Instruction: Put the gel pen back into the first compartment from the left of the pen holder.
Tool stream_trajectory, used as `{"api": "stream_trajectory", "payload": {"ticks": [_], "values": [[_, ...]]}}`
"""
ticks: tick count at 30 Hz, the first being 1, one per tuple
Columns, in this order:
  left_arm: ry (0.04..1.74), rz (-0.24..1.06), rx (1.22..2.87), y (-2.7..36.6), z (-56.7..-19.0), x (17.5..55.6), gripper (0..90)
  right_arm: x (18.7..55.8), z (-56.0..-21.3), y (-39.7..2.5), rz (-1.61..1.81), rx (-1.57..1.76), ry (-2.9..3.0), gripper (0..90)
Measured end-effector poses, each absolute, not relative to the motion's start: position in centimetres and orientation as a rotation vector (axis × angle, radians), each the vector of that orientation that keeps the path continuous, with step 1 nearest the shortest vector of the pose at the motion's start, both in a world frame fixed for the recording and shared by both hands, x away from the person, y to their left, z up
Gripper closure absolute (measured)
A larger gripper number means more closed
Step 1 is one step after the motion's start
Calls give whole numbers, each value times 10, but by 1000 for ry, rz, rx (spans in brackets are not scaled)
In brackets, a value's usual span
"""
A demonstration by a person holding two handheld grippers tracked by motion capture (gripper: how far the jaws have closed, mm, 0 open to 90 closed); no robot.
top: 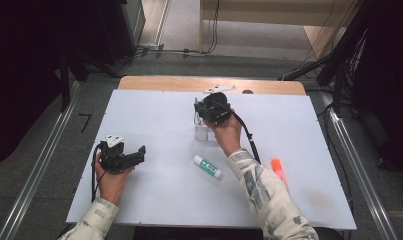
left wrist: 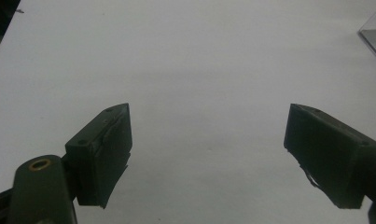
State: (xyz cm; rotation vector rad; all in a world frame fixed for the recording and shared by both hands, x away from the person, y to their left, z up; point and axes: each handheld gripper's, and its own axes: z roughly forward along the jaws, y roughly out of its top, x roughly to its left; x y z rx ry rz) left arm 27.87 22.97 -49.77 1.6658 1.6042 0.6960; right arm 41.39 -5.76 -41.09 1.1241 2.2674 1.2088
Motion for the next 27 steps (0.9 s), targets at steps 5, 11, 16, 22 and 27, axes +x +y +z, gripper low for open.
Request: {"api": "stream_trajectory", "payload": {"ticks": [5,11,16,22,27], "values": [[1604,694,1667,230,-498,279,158,413,-413,-61,1221,1119,2276,665],[1605,694,1667,230,-498,279,158,409,-414,-71,1249,1130,2254,573],[1604,694,1668,229,-498,279,158,405,-413,-81,1264,1140,2233,507],[1605,699,1667,229,-498,279,155,398,-413,-91,1251,1138,2232,445],[1605,699,1670,229,-498,279,154,392,-414,-101,1253,1142,2232,406]]}}
